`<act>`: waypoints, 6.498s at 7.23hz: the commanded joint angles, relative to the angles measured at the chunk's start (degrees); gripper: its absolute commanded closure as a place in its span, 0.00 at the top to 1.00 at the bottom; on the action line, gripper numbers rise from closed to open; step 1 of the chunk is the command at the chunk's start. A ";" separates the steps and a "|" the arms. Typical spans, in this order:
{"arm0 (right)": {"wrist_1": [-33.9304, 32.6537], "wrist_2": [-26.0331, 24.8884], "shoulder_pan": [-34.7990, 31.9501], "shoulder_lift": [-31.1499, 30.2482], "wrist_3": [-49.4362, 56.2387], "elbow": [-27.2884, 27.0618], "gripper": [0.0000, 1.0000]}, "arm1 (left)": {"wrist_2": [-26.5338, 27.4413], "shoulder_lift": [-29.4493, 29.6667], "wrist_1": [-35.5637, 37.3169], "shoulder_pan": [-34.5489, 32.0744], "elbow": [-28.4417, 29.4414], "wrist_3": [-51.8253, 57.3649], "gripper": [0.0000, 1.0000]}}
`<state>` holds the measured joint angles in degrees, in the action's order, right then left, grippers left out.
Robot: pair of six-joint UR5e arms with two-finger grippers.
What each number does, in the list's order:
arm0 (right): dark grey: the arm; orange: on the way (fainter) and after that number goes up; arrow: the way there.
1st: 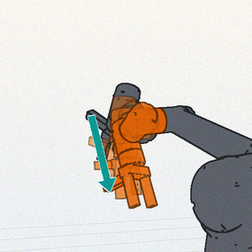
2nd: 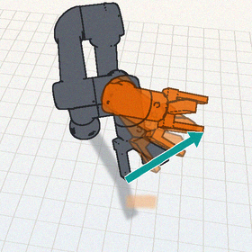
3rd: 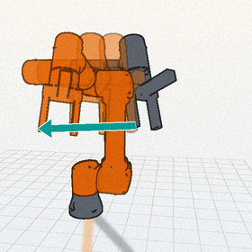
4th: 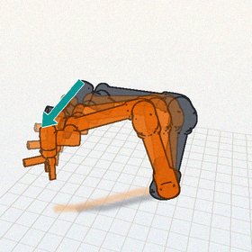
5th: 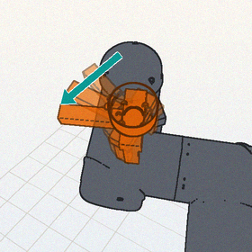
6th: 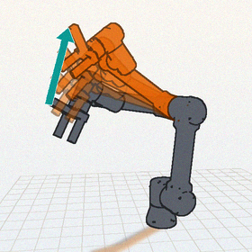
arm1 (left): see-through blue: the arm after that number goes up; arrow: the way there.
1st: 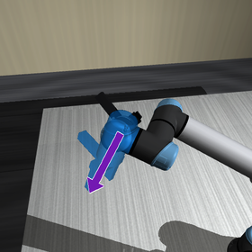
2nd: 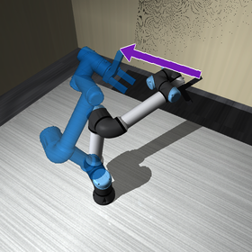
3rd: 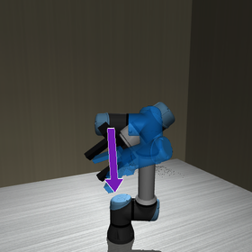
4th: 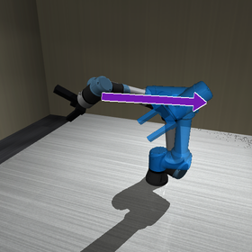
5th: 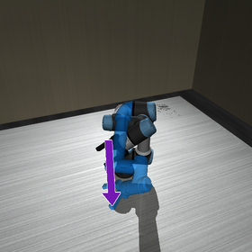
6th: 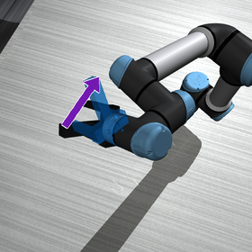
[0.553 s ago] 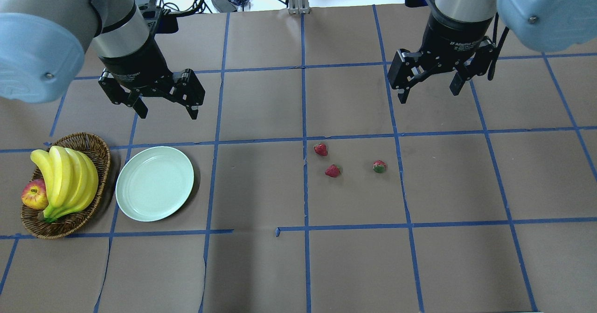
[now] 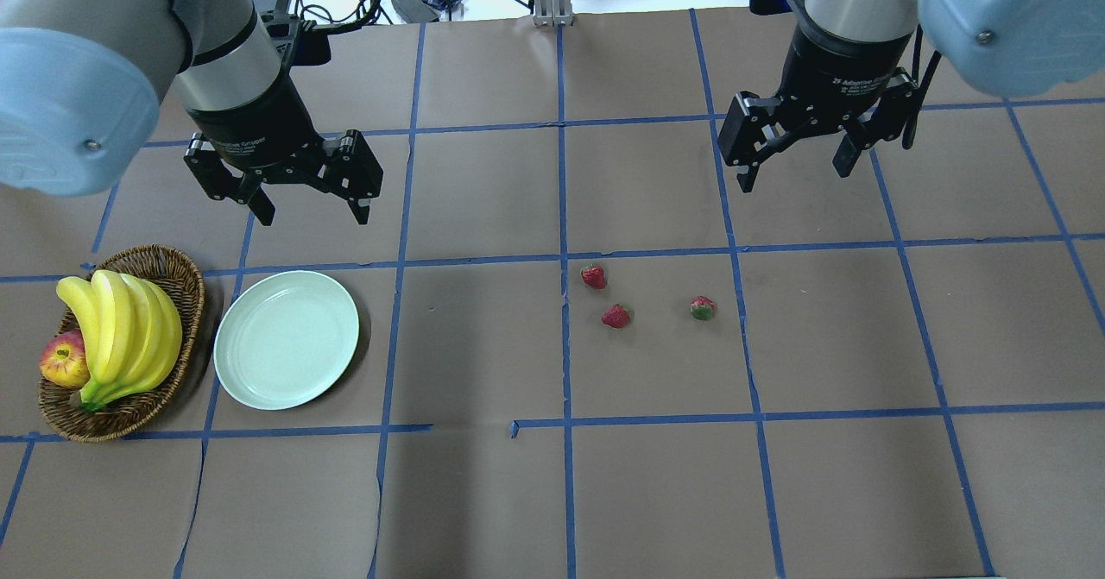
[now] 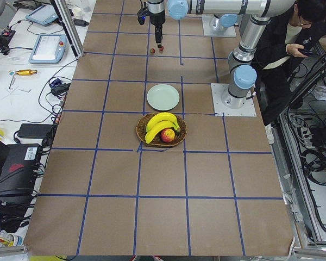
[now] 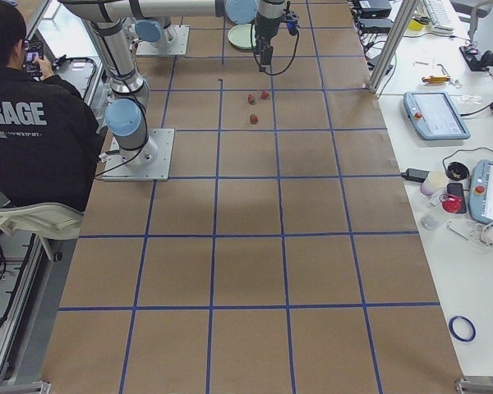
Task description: Collect all strawberries into plate
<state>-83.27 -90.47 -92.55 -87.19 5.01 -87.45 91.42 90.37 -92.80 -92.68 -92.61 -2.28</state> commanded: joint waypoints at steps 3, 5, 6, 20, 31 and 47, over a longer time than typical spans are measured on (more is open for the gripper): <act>0.13 0.39 0.00 0.52 0.00 -0.01 1.00 | 0.07 -0.11 0.25 -0.22 0.32 -2.20 1.00; 0.13 0.21 0.00 0.70 0.00 -0.01 1.00 | -0.01 -0.11 0.16 -0.49 0.23 -2.29 1.00; 0.13 0.12 0.00 0.79 0.00 -0.01 1.00 | -0.01 -0.11 0.07 -0.58 0.15 -2.38 1.00; -0.05 0.30 -0.09 0.97 0.00 -0.18 1.00 | -0.01 -0.11 -0.19 -0.49 -0.12 -2.47 1.00; -17.66 0.47 -2.11 9.21 -0.52 -10.87 1.00 | 0.07 -0.63 -0.10 -0.58 -1.08 -4.40 1.00; -32.48 0.39 -2.20 17.85 -13.53 -21.72 0.00 | 0.07 -0.37 0.25 -2.25 -3.11 -5.99 1.00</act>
<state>-115.82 -90.02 -94.75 -69.02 -8.09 -109.68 91.49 90.08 -92.64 -94.92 -95.75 -8.36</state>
